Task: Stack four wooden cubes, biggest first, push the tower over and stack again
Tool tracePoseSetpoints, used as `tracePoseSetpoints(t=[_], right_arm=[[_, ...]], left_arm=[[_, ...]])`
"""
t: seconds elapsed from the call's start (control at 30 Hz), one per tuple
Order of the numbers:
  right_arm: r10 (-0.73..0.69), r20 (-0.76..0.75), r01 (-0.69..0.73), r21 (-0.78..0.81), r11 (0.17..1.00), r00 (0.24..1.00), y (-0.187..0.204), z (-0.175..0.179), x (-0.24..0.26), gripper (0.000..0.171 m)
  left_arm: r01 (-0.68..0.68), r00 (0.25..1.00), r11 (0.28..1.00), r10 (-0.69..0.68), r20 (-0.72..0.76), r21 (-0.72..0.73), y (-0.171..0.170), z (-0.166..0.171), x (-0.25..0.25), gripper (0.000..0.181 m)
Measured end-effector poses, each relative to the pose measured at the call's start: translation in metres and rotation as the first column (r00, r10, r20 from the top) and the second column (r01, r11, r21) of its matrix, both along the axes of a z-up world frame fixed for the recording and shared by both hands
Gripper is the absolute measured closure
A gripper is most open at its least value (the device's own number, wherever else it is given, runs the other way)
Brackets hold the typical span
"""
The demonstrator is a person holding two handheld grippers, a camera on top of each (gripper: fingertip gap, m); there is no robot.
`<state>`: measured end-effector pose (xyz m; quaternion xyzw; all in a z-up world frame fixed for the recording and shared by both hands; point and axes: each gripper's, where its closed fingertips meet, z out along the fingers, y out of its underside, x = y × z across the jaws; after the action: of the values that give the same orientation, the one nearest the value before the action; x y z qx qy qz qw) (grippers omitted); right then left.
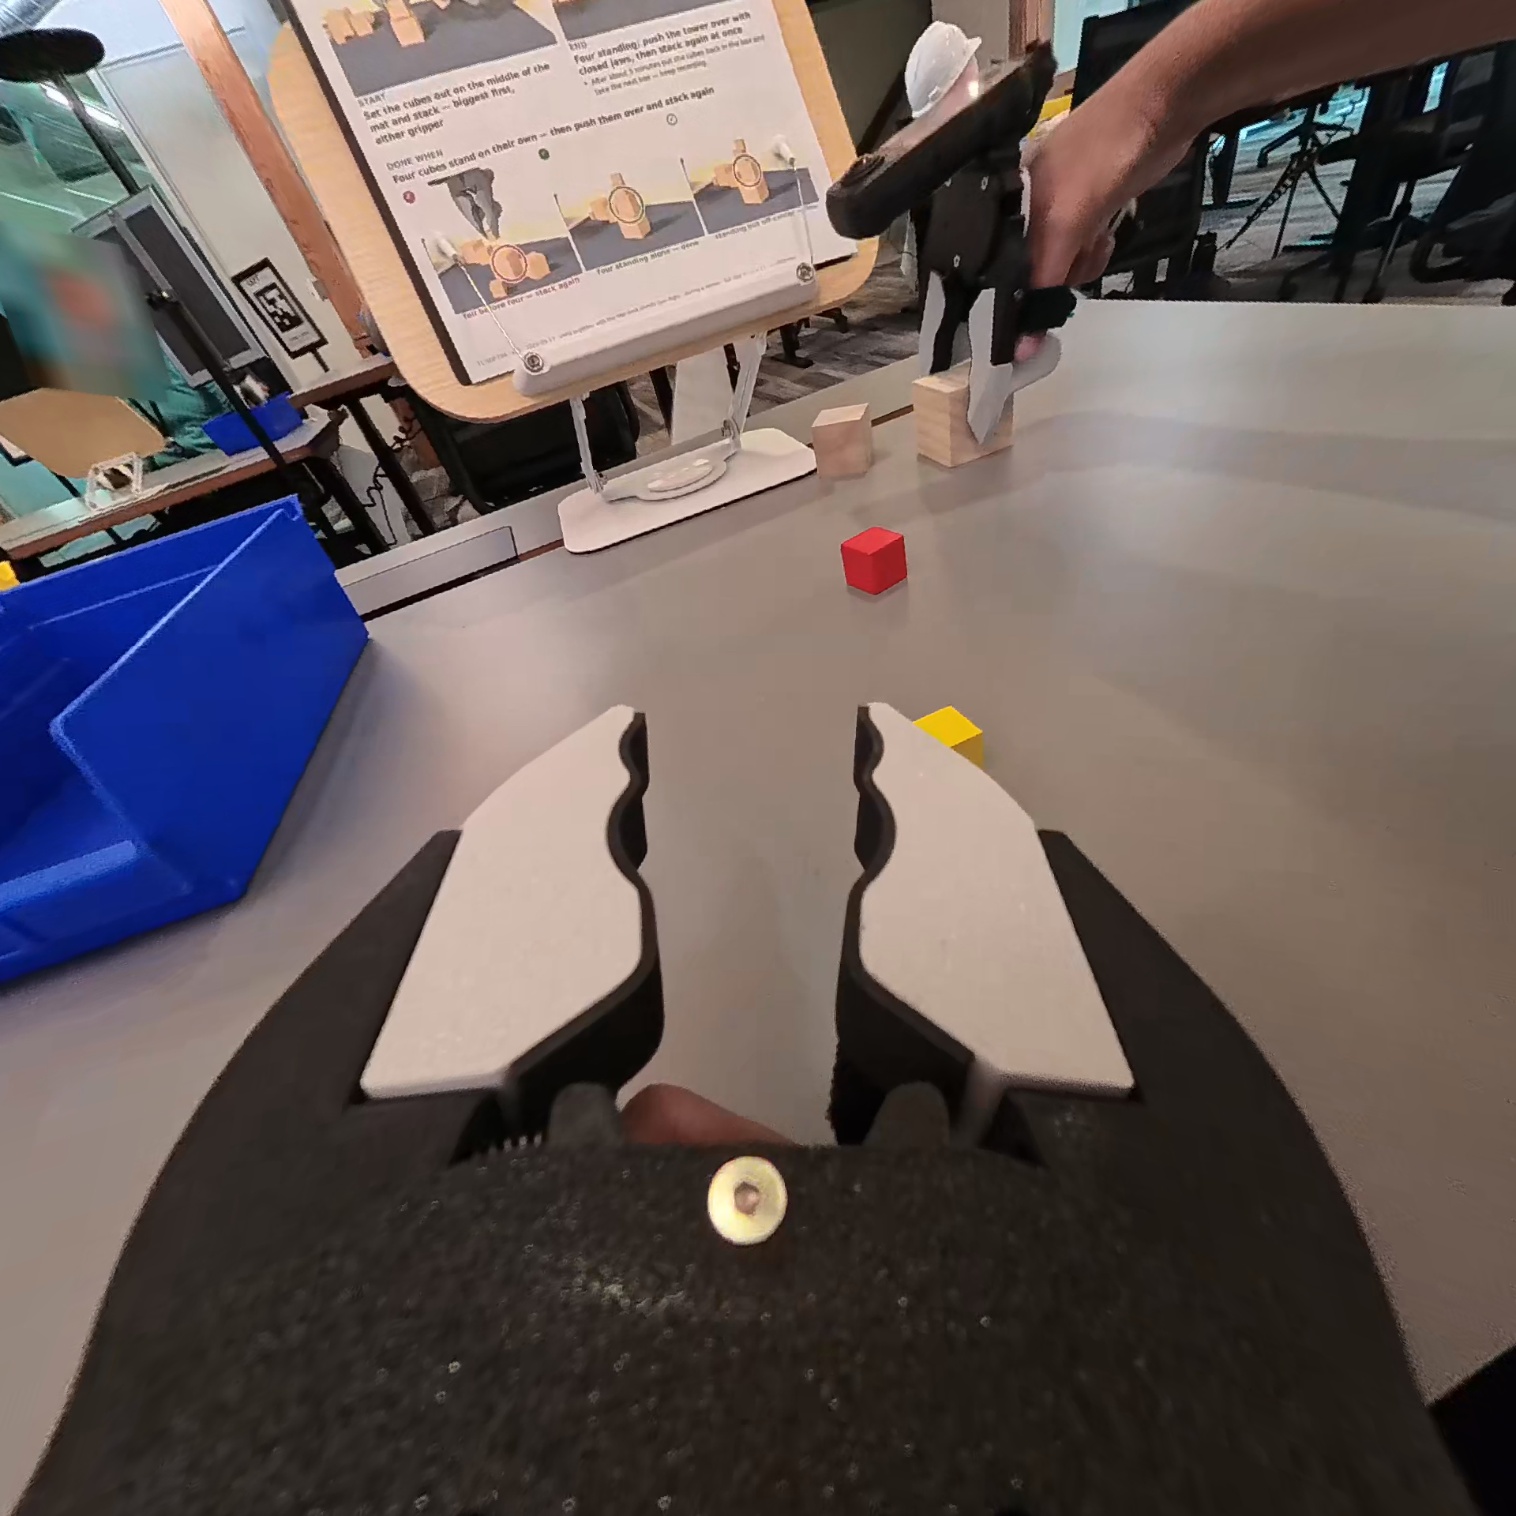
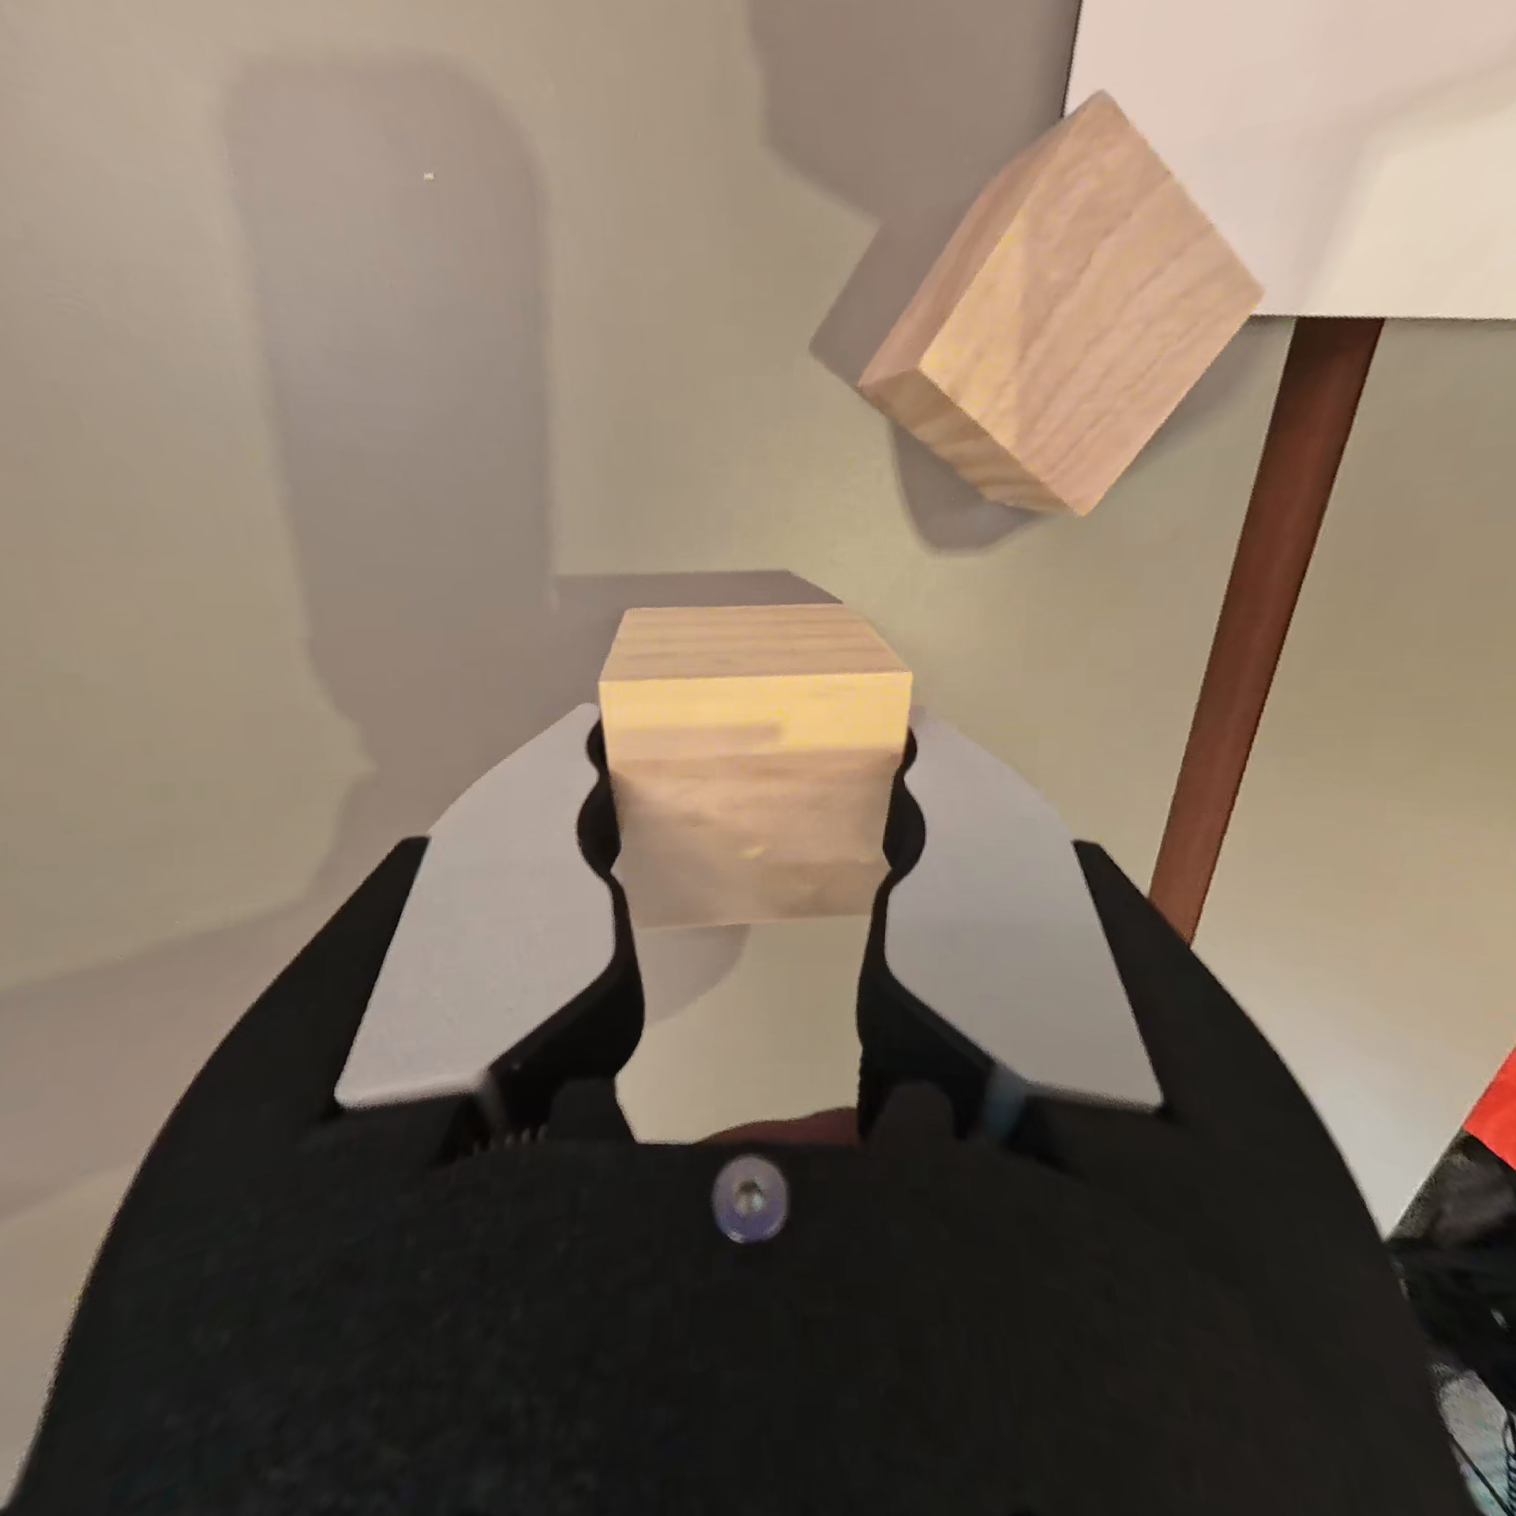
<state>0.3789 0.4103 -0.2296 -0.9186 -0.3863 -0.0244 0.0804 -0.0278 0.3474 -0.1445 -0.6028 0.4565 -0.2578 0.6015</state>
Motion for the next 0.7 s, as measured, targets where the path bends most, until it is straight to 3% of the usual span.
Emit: tracePoseSetpoints(t=[0.07, 0.17, 0.33, 0.5, 0.7], right_arm=[[-0.001, 0.011, 0.000, 0.033, 0.999, 1.000, -0.004, 0.012, -0.008, 0.108], [0.016, -0.008, -0.014, 0.138, 0.990, 1.000, -0.005, 0.056, -0.040, 0.108], [0.059, -0.022, -0.052, 0.253, 0.966, 0.998, -0.008, 0.117, -0.143, 0.108], [0.096, -0.034, -0.089, 0.160, 0.983, 0.995, -0.014, 0.084, -0.237, 0.108], [0.100, -0.026, -0.098, 0.044, 0.994, 0.995, -0.013, 0.029, -0.275, 0.108]], left_arm=[[0.003, 1.000, 1.000, -0.003, -0.007, 0.012, -0.002, -0.001, 0.001, 0.134], [0.000, 1.000, 1.000, 0.000, 0.008, 0.004, -0.002, 0.002, -0.001, 0.135], [-0.037, 0.999, 0.999, 0.038, 0.027, -0.037, 0.006, 0.004, -0.009, 0.135], [-0.045, 0.998, 0.997, 0.048, 0.050, -0.071, 0.009, 0.007, -0.015, 0.137], [-0.045, 0.998, 0.997, 0.047, 0.041, -0.060, 0.008, 0.005, -0.016, 0.137]])
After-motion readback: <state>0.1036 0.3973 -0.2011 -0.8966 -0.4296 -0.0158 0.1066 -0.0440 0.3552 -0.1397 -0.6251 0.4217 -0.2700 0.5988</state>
